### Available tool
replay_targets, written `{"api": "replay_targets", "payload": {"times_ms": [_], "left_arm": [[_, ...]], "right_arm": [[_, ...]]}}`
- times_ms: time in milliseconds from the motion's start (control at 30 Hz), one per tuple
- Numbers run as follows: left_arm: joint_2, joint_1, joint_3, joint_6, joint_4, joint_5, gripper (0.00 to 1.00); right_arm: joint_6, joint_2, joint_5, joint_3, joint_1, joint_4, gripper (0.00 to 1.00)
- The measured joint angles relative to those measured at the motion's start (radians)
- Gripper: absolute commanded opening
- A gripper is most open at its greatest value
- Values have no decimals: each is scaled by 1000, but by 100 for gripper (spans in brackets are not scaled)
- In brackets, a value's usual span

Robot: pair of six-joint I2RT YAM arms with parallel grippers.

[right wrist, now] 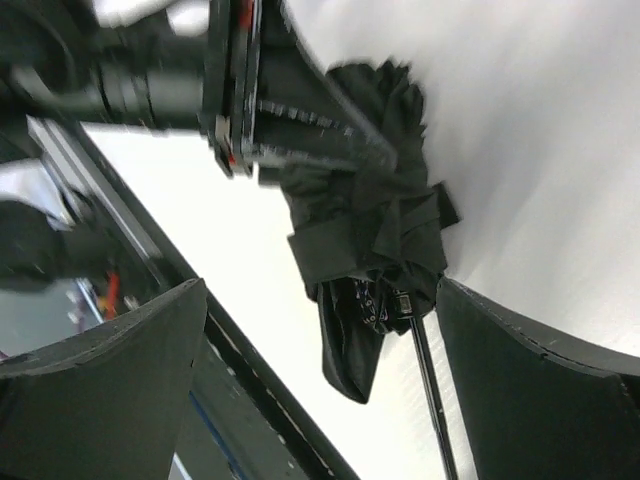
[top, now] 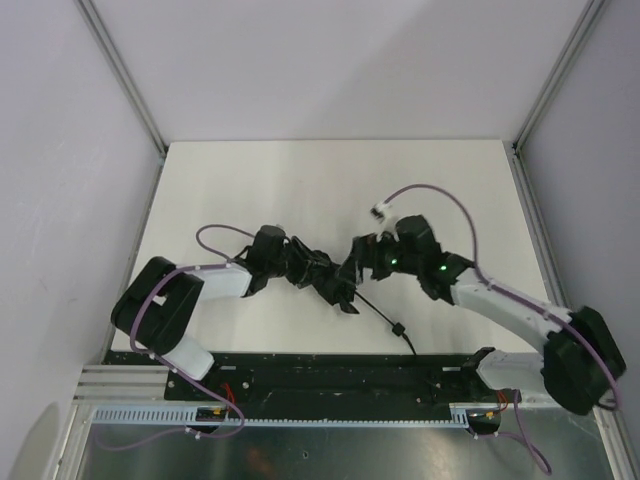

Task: Put away the umbrella

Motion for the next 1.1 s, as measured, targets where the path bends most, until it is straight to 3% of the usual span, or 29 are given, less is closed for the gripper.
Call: {"api": "replay_targets", "payload": {"times_ms": [233, 367, 500, 733, 1100], "left_arm": [[-64, 23, 13, 17, 93, 25, 0], [-94, 32, 39, 16, 175, 56, 0], [-119, 43, 69, 0, 288, 95, 0], [-128, 67, 193, -51, 491, 140, 0], [-119, 71, 281, -164, 740, 147, 0]], "right_arm": [[224, -205, -59, 30, -299, -37, 99], [343, -195, -106, 31, -470, -55, 98], [473, -135, -166, 31, -553, -58, 92], [752, 13, -319, 13, -560, 34, 78], [1361, 30, -309, -175, -366, 533, 74]]}}
